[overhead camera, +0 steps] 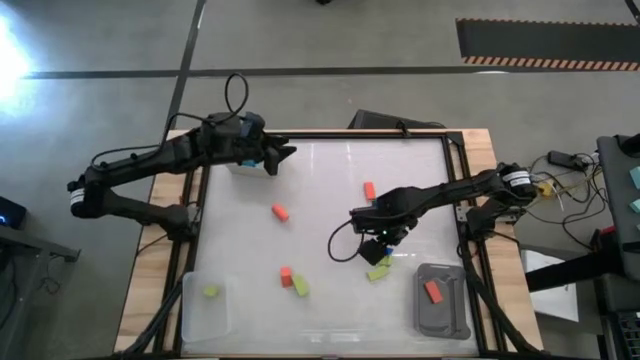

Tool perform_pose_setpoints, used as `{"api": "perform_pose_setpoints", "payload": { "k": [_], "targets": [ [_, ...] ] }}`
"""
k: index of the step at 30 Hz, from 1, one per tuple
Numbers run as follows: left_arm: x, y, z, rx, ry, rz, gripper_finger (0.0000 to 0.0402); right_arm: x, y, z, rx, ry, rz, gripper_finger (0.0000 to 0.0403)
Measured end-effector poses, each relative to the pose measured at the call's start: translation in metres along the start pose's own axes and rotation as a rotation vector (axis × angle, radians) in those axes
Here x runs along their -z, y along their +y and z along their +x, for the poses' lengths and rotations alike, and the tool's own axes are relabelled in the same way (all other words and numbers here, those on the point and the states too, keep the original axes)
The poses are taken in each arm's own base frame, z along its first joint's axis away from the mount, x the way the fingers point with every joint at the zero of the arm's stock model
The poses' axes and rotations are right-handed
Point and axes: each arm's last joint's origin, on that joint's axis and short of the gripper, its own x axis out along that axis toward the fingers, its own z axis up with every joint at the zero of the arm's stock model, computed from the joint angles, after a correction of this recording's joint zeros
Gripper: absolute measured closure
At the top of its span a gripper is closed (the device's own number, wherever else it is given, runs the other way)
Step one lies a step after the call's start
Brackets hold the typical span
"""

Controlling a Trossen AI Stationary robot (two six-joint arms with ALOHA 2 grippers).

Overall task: Sort & place blocks by color
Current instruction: Put the green block into the transparent bin

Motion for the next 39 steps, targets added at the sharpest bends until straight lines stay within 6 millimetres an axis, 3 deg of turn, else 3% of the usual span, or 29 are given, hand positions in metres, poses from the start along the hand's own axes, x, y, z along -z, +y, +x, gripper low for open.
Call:
{"api": "perform_pose_setpoints", "payload": {
  "k": [9, 17, 29, 39],
  "targets": [
    [-0.008, -0.004, -0.001, 0.034, -0.069, -0.011, 0.0199, 0.007, 0.006, -0.002, -0.024, -0.021, -0.253, 0.0188],
    [-0.014, -0.007, -0.006, 0.059, -0.113, -0.014, 0.0199, -0.001, 0.012, 0.007, -0.041, -0.051, -0.315, 0.0177],
    [-0.018, -0.013, -0.021, 0.133, -0.132, -0.06, 0.0199, -0.022, 0.017, 0.06, 0.073, 0.038, -0.359, 0.0174],
    [-0.025, -0.016, -0.023, 0.178, -0.213, -0.064, 0.0199, -0.028, 0.015, 0.081, 0.119, 0.09, -0.384, 0.0193]
  ]
}}
